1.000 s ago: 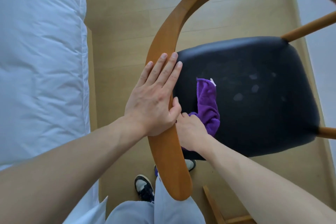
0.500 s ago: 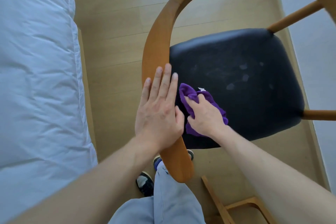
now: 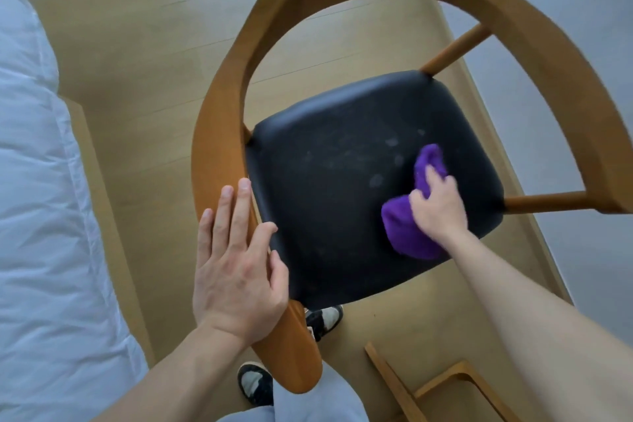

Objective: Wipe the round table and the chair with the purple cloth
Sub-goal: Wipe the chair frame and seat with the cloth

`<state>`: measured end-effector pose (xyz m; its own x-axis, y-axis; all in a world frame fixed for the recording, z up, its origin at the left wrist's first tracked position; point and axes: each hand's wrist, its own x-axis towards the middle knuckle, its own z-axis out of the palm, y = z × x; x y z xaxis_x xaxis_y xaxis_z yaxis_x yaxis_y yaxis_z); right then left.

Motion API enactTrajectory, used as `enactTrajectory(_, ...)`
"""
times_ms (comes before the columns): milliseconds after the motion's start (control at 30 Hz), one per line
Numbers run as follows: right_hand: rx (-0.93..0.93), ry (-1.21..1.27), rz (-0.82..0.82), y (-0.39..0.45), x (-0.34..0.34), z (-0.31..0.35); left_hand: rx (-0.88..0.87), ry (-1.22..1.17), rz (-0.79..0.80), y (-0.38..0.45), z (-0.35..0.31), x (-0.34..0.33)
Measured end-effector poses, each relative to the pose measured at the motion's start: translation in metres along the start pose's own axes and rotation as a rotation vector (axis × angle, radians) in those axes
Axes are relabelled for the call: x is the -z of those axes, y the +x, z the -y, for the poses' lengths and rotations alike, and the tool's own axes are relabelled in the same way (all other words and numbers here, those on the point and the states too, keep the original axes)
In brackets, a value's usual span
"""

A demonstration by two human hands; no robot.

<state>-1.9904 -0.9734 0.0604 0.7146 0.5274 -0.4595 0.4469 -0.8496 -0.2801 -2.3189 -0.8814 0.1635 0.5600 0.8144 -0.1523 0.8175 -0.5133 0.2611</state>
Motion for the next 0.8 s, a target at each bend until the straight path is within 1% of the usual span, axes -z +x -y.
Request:
enactTrajectory(33,-0.166,0.128,-0.061,0.016,0.002,0.003,-0.001,0.007,-0.002,0.0,-0.001,0.0)
enactTrajectory(67,-0.267,0.194,-0.077,0.027,0.001,0.01,-0.001,0.015,0.0,0.001,-0.001,0.0)
enactTrajectory(100,-0.306,0.201,-0.053,0.03,-0.005,0.021,-0.002,0.022,0.0,0.001,-0.002,0.0)
enactTrajectory(133,-0.268,0.125,0.002,0.023,-0.016,0.034,-0.004,0.027,0.0,0.001,-0.001,-0.001)
enactTrajectory(200,-0.031,-0.13,0.167,-0.012,-0.047,0.065,-0.014,0.046,0.003,0.001,-0.001,-0.001)
enactTrajectory(233,0.093,-0.217,0.249,-0.035,-0.059,0.077,-0.03,0.059,0.01,0.001,-0.002,-0.001)
enactTrajectory(300,0.258,-0.283,0.412,-0.077,-0.07,0.088,-0.081,0.097,0.038,0.005,0.001,0.002)
enactTrajectory(367,0.373,-0.284,0.493,-0.087,-0.064,0.074,-0.181,0.159,0.068,0.019,0.003,0.006)
enactTrajectory(400,0.417,-0.299,0.505,-0.084,-0.054,0.064,-0.226,0.179,0.074,0.027,0.005,0.01)
enactTrajectory(433,0.424,-0.307,0.465,-0.077,-0.045,0.054,-0.257,0.176,0.069,0.037,0.008,0.014)
enactTrajectory(467,0.379,-0.293,0.381,-0.064,-0.036,0.044,-0.283,0.155,0.057,0.049,0.01,0.018)
enactTrajectory(500,0.283,-0.255,0.27,-0.048,-0.026,0.034,-0.313,0.135,0.049,0.064,0.012,0.022)
enactTrajectory(567,-0.029,-0.136,0.088,-0.015,-0.009,0.018,-0.406,0.124,0.058,0.096,0.018,0.029)
enactTrajectory(600,-0.167,-0.076,0.049,-0.002,-0.006,0.015,-0.463,0.132,0.074,0.116,0.021,0.032)
enactTrajectory(633,-0.243,-0.044,0.049,0.005,-0.008,0.018,-0.524,0.149,0.098,0.137,0.023,0.035)
enactTrajectory(667,-0.245,-0.064,0.076,0.003,-0.013,0.026,-0.583,0.172,0.131,0.158,0.024,0.039)
enactTrajectory(700,-0.196,-0.115,0.104,-0.006,-0.022,0.037,-0.632,0.194,0.172,0.178,0.024,0.042)
enactTrajectory(767,0.0,-0.243,0.18,-0.037,-0.045,0.063,-0.721,0.228,0.244,0.211,0.024,0.046)
enactTrajectory(800,0.106,-0.296,0.247,-0.053,-0.054,0.072,-0.765,0.242,0.27,0.222,0.024,0.048)
